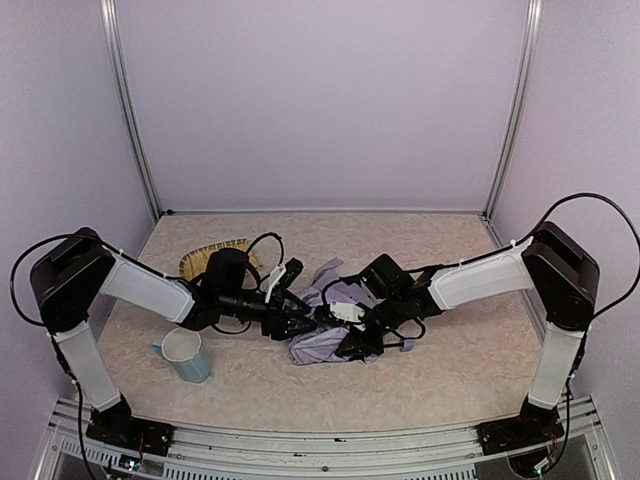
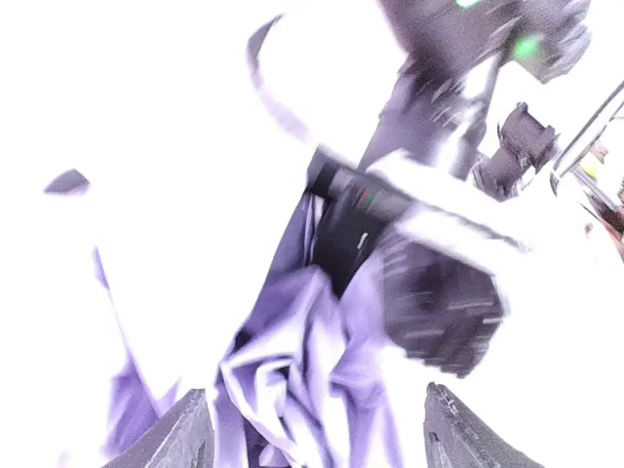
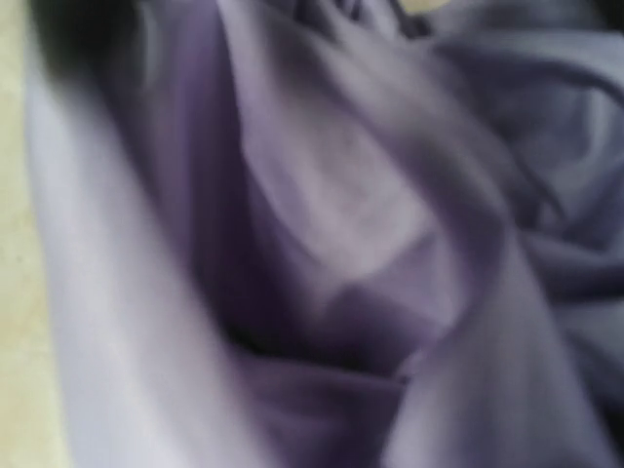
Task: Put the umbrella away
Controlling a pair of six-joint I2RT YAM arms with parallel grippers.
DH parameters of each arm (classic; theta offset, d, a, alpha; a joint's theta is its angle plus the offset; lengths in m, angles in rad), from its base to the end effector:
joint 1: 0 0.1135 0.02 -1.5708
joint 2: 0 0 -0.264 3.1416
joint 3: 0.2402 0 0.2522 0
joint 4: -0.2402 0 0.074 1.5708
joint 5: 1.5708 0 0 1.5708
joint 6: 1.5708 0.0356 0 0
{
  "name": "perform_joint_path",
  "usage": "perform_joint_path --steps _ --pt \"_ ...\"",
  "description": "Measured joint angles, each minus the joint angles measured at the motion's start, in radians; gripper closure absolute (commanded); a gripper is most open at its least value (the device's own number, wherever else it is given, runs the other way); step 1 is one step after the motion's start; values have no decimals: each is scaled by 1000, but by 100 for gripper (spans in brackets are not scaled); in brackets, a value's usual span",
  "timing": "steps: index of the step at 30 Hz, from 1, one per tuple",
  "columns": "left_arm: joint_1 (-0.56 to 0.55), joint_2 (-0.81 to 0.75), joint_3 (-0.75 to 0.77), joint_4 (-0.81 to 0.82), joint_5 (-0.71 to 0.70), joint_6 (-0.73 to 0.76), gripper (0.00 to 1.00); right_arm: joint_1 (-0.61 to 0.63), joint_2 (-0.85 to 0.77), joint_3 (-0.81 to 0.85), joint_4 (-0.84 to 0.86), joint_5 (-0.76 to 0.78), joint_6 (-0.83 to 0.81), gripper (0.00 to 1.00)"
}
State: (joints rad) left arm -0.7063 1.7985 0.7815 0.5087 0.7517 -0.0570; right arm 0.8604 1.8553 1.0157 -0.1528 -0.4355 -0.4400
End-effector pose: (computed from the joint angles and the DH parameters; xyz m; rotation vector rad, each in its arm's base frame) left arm 0.2481 -0.2436 0.1452 1.1359 1.8424 -1.2336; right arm 0.2237 0.2830 0.1356 -1.6943 1.9477 0.7173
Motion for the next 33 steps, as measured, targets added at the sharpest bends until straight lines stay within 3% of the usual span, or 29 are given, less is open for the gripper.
perform_joint_path --steps 4,8,13,21,29,33 --pt "-4 -152 -134 165 -77 11 38 -33 51 87 -121 -105 22 77" --pt "-78 -334 -222 174 -199 122 49 -66 105 166 -246 -225 35 77" --pt "-273 -471 -261 90 -414 374 30 -81 161 224 -404 -367 35 78" --pt "-338 -258 -132 -162 -578 595 26 -114 253 304 -536 -502 46 79" --pt "-357 -92 -45 -267 -612 637 29 -138 311 349 -579 -582 58 77" --pt "-356 5 47 -344 -628 623 34 -149 315 347 -578 -595 76 69"
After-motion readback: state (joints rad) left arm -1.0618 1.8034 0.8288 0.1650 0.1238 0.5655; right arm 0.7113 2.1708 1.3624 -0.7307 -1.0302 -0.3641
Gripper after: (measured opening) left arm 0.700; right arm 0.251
